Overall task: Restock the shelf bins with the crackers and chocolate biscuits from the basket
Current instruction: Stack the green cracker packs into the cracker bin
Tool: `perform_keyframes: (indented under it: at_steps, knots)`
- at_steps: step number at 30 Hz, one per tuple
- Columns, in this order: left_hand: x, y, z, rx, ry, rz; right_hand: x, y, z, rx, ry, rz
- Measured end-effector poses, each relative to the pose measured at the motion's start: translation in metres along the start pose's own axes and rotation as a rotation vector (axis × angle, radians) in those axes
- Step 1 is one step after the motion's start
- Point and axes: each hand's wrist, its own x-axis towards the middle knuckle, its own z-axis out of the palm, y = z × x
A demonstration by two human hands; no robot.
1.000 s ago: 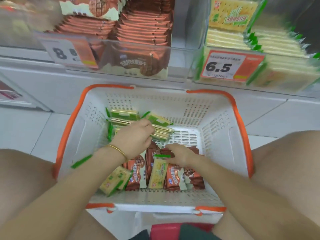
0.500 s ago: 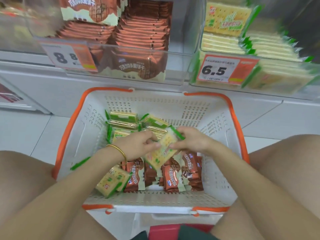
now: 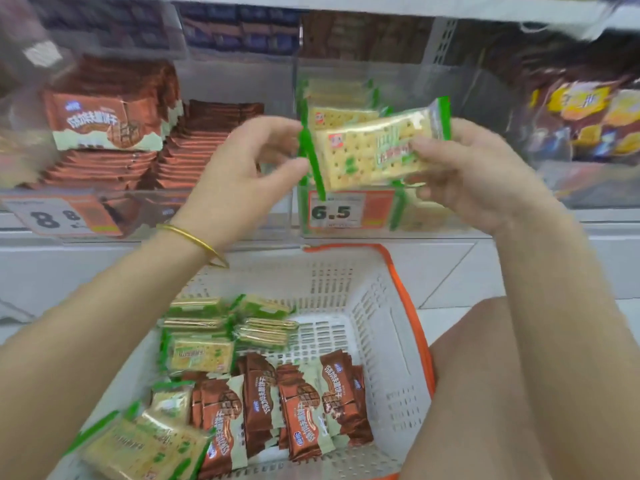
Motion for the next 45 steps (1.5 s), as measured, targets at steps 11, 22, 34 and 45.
perform_keyframes:
  at_steps: [11,22,34,45]
  knots:
    - [0.030,-0.013,0.010,0.698,-0.098,0.146,0.115,0.022,0.009,-0.289,0.120,0.049]
    - [0.031,-0.011,0.010,0.674,-0.099,0.127,0.130,0.029,0.026,-0.809,0.396,-0.069]
    - [0.022,-0.012,0.010,0.589,-0.120,0.076,0.110,0.023,0.020,-0.684,0.475,-0.043]
    - [-0.110,-0.071,0.014,0.444,-0.327,-0.083,-0.029,0.072,0.080,-0.483,-0.257,0.084]
